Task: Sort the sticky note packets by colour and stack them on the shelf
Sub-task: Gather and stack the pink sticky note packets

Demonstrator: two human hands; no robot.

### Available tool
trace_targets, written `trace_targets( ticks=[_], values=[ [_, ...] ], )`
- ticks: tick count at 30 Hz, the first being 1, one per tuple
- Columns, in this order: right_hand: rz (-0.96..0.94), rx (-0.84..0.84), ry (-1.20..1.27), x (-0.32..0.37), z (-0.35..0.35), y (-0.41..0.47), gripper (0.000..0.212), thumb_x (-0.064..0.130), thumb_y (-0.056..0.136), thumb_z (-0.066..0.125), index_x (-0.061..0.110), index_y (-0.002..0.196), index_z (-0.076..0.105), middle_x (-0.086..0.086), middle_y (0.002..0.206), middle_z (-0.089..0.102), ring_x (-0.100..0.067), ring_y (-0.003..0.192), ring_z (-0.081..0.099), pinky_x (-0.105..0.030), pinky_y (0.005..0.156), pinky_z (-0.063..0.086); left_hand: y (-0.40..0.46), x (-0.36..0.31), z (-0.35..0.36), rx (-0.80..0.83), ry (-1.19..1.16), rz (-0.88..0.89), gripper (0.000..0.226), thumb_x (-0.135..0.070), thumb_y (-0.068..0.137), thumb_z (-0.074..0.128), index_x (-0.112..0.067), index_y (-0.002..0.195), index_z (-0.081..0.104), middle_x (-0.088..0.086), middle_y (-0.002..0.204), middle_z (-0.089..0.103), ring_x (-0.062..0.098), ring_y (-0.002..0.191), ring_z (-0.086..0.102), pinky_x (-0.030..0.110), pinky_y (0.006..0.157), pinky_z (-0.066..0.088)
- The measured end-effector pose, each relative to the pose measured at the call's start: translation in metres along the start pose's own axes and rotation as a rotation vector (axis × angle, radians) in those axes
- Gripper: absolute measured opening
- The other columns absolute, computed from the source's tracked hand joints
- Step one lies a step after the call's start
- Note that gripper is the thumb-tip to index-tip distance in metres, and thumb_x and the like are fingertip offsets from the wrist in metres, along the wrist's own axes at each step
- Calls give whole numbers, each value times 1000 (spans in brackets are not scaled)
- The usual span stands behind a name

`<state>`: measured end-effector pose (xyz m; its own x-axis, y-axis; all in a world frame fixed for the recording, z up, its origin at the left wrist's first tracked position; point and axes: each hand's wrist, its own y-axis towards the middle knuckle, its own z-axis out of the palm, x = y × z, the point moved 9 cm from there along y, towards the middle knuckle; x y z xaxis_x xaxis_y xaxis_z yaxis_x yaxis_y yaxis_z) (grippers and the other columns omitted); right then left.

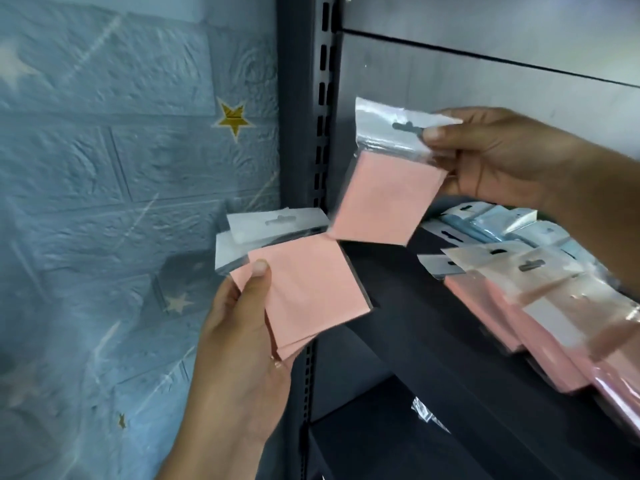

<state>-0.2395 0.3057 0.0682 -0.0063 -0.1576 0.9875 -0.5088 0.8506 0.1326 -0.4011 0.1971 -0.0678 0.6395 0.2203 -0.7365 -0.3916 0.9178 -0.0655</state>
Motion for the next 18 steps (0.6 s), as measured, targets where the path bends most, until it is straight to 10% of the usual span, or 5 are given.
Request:
trace_targets(
  ticks=[11,18],
  values=[
    [168,-50,-215,-36,37,-3,11,1,85,59,9,79,62,-2,62,65,-6,43,60,-18,47,54,-12,14,25,134,-28,-139,55,-50,67,50,-18,109,65,5,96,74,19,84,72,33,58,59],
    [-24,-239,-356,-15,28,-1,10,18,83,67,21,76,60,0,76,62,-15,68,58,-29,66,49,-6,-2,44,206,57,29,45,-5,67,64,-14,111,59,5,94,74,16,78,71,31,63,59]
  ],
)
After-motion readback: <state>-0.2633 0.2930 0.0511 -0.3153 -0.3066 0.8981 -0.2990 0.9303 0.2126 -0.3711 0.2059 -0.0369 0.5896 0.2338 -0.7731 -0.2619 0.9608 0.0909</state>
